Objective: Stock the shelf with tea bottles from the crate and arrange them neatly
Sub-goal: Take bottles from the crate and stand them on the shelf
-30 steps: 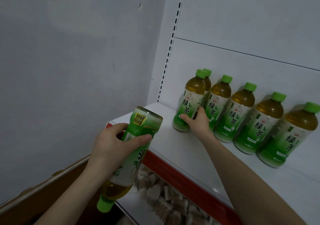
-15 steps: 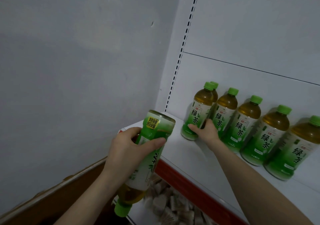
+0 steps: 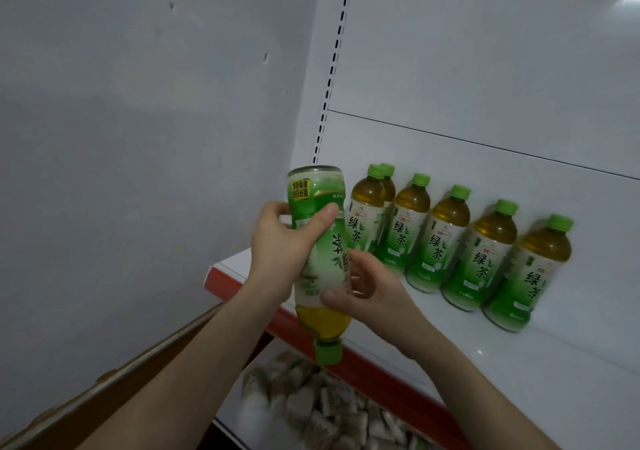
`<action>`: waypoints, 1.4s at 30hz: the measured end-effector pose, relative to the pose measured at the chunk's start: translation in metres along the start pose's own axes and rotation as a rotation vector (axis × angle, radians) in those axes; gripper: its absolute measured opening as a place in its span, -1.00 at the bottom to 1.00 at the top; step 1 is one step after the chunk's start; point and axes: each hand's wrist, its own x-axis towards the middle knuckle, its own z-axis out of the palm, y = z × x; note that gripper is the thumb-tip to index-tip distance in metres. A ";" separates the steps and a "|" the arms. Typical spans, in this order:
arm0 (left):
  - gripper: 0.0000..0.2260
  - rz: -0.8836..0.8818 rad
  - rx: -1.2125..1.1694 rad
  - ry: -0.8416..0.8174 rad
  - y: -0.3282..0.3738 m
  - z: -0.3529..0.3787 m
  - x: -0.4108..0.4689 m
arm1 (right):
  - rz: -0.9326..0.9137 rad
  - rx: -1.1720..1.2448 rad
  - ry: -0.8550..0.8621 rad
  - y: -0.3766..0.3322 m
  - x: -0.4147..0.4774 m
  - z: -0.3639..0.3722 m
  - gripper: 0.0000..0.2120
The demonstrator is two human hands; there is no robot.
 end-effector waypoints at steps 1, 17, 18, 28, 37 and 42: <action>-0.65 -0.026 -0.068 -0.019 0.001 0.006 0.001 | -0.033 0.021 0.046 0.000 -0.002 0.000 -0.58; -0.71 -0.185 -0.155 -0.243 -0.024 0.014 0.000 | 0.040 -0.631 0.138 0.002 -0.024 -0.085 -0.44; -0.71 -0.201 -0.209 -0.188 -0.028 0.017 -0.001 | -0.001 -0.650 0.268 0.002 -0.025 -0.086 -0.52; -0.71 -0.126 -0.437 0.011 -0.054 0.059 -0.033 | 0.412 0.535 0.434 0.022 -0.009 -0.053 -0.55; -0.63 0.089 0.063 -0.324 -0.085 0.052 -0.006 | 0.253 0.728 0.590 0.037 0.014 -0.072 -0.67; -0.34 0.353 1.071 -0.440 -0.106 0.036 0.026 | 0.100 0.287 0.606 0.036 0.033 -0.091 -0.67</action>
